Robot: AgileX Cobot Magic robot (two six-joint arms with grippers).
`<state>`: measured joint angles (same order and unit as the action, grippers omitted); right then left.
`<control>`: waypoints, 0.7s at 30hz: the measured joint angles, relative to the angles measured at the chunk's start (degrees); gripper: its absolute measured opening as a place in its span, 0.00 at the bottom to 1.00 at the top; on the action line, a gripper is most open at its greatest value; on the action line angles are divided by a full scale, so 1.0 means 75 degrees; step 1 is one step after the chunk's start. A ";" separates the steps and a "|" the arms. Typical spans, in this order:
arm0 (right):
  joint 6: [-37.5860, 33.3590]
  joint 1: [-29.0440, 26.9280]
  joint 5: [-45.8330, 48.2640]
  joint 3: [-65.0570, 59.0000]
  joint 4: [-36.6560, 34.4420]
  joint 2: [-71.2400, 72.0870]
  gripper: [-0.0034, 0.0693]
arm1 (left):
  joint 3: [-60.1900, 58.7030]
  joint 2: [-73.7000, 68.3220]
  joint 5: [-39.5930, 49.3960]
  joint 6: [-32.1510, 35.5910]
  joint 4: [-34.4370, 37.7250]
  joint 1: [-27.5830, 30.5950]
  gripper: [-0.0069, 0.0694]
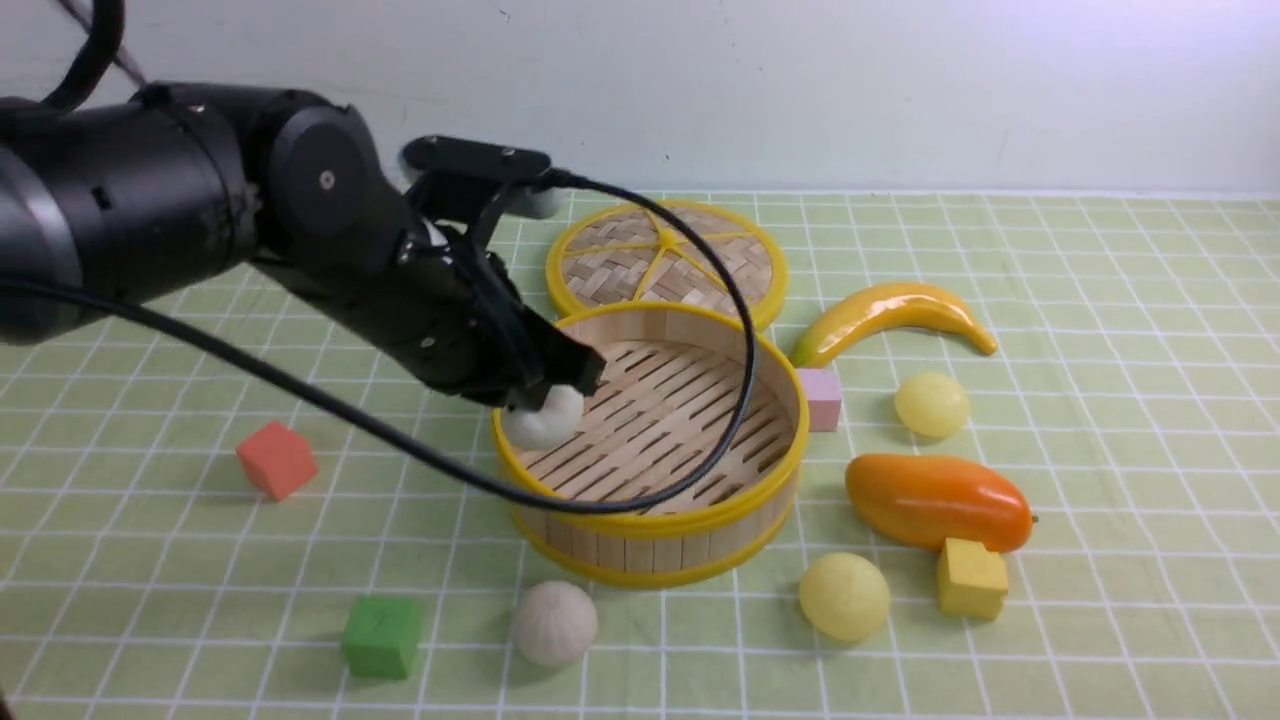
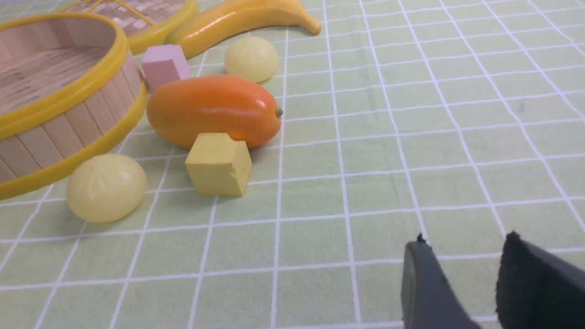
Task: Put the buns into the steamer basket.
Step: Use the left arm to put the steamed stuffed bun into the steamer, then use the left arm to grab a steamed stuffed bun
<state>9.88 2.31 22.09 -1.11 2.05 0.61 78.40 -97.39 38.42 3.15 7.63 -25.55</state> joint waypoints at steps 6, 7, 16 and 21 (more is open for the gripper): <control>0.0000 0.0000 0.0000 0.0000 0.0000 0.0000 0.38 | 0.0892 -0.1602 -0.0303 0.0000 -0.0197 0.0000 0.09; 0.0000 0.0000 0.0000 0.0000 0.0000 0.0000 0.38 | 0.1002 -0.1804 -0.0296 0.0000 -0.0221 0.0000 0.11; 0.0000 0.0000 0.0000 0.0000 0.0000 0.0000 0.38 | 0.1930 -0.2402 0.0357 -0.0367 -0.0324 0.0000 0.60; 0.0000 0.0000 0.0000 0.0000 0.0000 0.0000 0.38 | 0.1811 -0.1220 0.1222 -0.0907 -0.0492 -0.0251 0.63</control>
<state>9.88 2.31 22.09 -1.11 2.05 0.61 91.98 -106.54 47.59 -3.66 3.94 -27.43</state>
